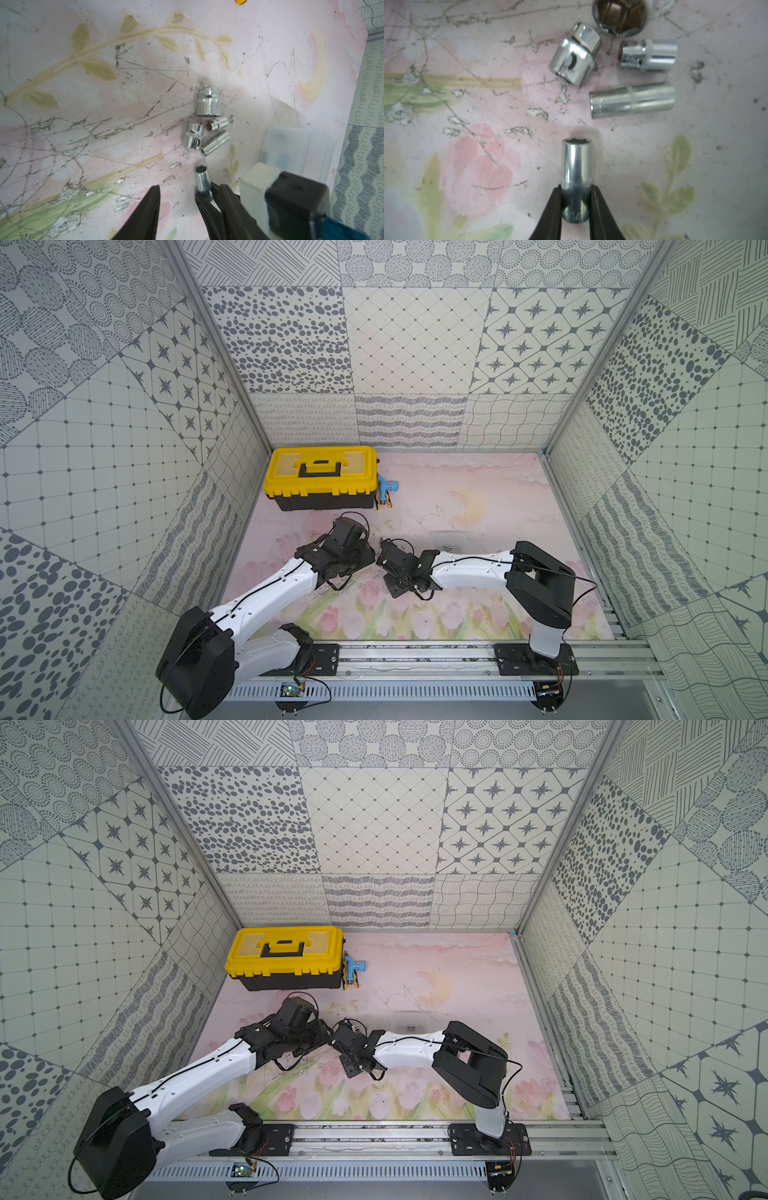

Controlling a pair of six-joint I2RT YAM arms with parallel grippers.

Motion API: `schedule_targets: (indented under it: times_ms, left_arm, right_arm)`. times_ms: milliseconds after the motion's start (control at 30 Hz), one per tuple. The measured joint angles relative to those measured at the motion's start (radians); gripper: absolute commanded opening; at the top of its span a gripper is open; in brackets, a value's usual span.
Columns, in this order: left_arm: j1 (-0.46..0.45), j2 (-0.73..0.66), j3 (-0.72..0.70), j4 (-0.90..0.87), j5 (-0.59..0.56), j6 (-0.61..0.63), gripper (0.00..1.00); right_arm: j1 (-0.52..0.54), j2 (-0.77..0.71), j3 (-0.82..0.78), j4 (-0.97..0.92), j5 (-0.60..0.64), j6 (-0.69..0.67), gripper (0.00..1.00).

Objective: Put the socket on the desktop into the storage box
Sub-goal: Pick up the socket head at the center of the board.

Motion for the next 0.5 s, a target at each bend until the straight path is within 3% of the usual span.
schedule_targets:
  times_ms: [267, 367, 500]
  left_arm:
    - [-0.016, -0.011, 0.004, 0.058, 0.109, 0.002, 0.59]
    - [-0.039, -0.016, 0.004, 0.13, 0.19, -0.002, 0.75]
    - [-0.063, -0.022, 0.005, 0.236, 0.282, -0.021, 0.74]
  right_arm:
    - [-0.005, -0.298, -0.157, 0.032, -0.057, -0.01, 0.0]
    - [-0.04, -0.443, -0.209, 0.063, -0.102, -0.008, 0.0]
    - [-0.113, -0.603, -0.27, 0.089, -0.154, 0.002, 0.0]
